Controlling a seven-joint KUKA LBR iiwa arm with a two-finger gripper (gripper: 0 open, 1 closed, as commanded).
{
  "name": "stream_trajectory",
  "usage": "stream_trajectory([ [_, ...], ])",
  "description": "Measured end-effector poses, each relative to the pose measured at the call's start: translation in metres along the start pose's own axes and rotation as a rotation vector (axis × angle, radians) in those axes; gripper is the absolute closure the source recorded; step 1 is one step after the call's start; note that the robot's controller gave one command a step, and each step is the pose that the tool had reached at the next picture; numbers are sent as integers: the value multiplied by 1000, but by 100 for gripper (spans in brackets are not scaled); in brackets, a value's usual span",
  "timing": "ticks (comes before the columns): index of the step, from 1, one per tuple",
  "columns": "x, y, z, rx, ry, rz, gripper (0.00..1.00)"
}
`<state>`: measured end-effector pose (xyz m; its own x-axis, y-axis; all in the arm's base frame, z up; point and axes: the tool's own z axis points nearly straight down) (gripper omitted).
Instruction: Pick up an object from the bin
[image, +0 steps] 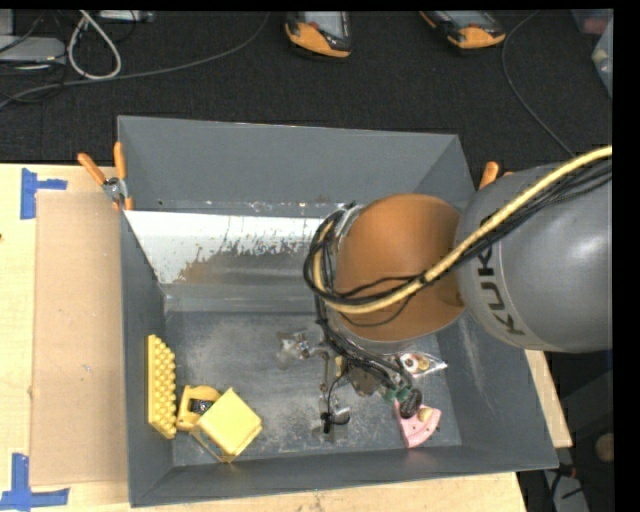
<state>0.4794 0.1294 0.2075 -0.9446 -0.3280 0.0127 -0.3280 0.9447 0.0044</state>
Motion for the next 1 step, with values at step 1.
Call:
stream_trajectory([
  [1,-40,51,2,-1,-8,-88,0],
])
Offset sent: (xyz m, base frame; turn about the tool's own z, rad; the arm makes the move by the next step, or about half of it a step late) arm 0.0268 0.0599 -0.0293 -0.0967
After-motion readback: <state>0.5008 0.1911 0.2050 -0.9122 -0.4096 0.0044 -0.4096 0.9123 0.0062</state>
